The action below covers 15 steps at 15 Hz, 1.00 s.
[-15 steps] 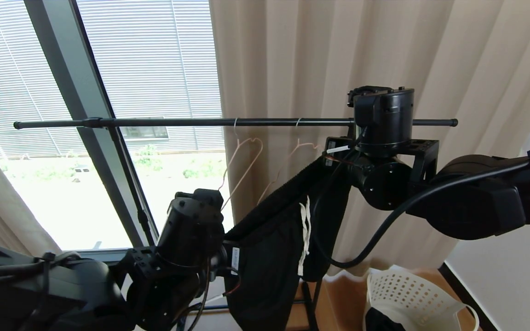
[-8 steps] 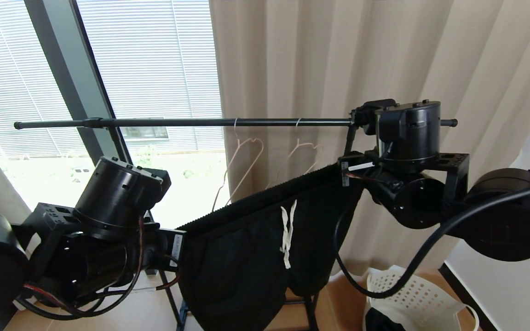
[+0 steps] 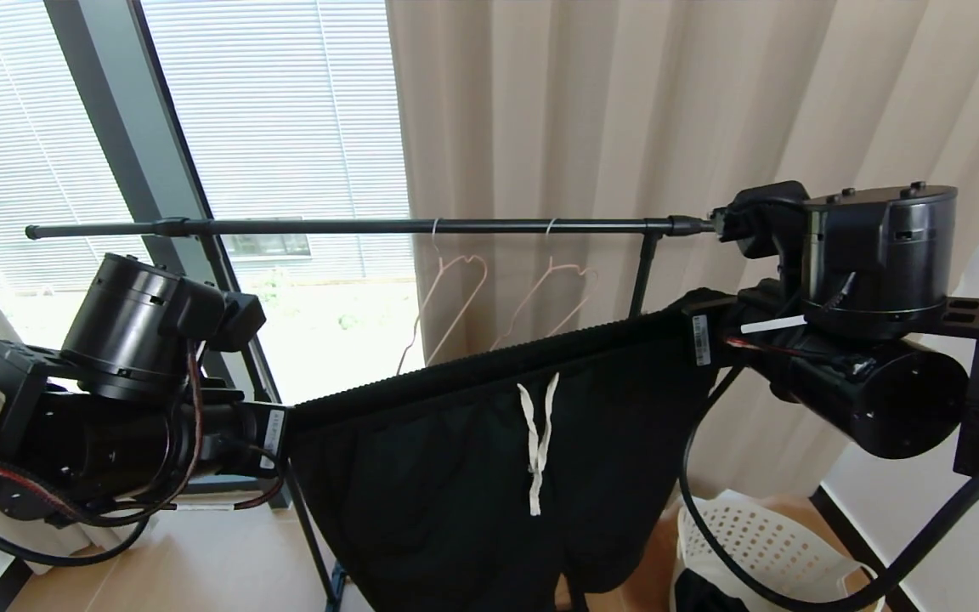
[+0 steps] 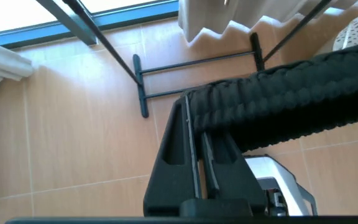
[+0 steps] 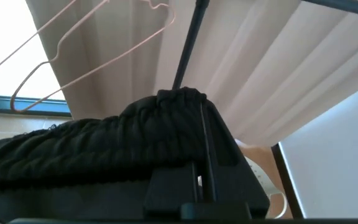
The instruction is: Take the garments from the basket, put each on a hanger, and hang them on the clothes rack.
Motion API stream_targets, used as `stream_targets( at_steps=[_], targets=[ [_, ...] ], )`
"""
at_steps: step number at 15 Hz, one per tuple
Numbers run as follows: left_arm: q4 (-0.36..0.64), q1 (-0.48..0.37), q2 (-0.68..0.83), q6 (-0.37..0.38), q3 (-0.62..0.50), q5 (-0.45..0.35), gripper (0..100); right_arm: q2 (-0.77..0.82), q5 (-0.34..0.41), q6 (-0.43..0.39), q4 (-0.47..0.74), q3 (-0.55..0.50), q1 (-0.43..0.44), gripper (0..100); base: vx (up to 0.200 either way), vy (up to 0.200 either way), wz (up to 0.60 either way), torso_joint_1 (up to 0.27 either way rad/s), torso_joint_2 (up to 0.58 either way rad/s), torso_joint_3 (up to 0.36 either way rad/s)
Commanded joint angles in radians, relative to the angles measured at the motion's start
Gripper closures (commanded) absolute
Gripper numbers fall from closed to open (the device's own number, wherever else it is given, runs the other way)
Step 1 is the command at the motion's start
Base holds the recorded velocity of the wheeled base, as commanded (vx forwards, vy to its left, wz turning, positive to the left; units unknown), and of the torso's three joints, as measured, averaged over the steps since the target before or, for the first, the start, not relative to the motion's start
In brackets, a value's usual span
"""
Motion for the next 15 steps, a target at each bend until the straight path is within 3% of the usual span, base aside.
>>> stream_targets(
  at_steps=[1,5,6,7,11,15],
  targets=[
    [-0.007,0.017,-0.013,-0.001,-0.013,-0.047,100,-0.034,-0.002,0.000,0.009,0.026,0.010,100,0.000,0.000,0.00,0.000,0.00,0.000],
    [-0.085,-0.003,-0.002,-0.003,-0.071,-0.234,100,-0.044,0.001,0.003,0.075,0.038,0.108,100,0.000,0.000,0.00,0.000,0.00,0.000],
    [-0.096,-0.031,0.021,-0.004,-0.099,-0.330,100,-0.051,0.006,0.002,0.076,0.066,0.142,100,0.000,0.000,0.00,0.000,0.00,0.000],
    [-0.096,-0.049,0.036,-0.004,-0.130,-0.372,100,-0.051,0.012,-0.001,0.078,0.078,0.174,100,0.000,0.000,0.00,0.000,0.00,0.000],
    [-0.094,-0.101,0.139,-0.006,-0.295,-0.381,100,-0.051,0.014,-0.001,0.165,0.083,0.215,100,0.000,0.000,0.00,0.000,0.00,0.000],
    [-0.096,-0.109,0.278,-0.010,-0.478,-0.321,100,-0.094,0.034,-0.066,0.179,0.110,0.240,100,0.000,0.000,0.00,0.000,0.00,0.000]
  ],
)
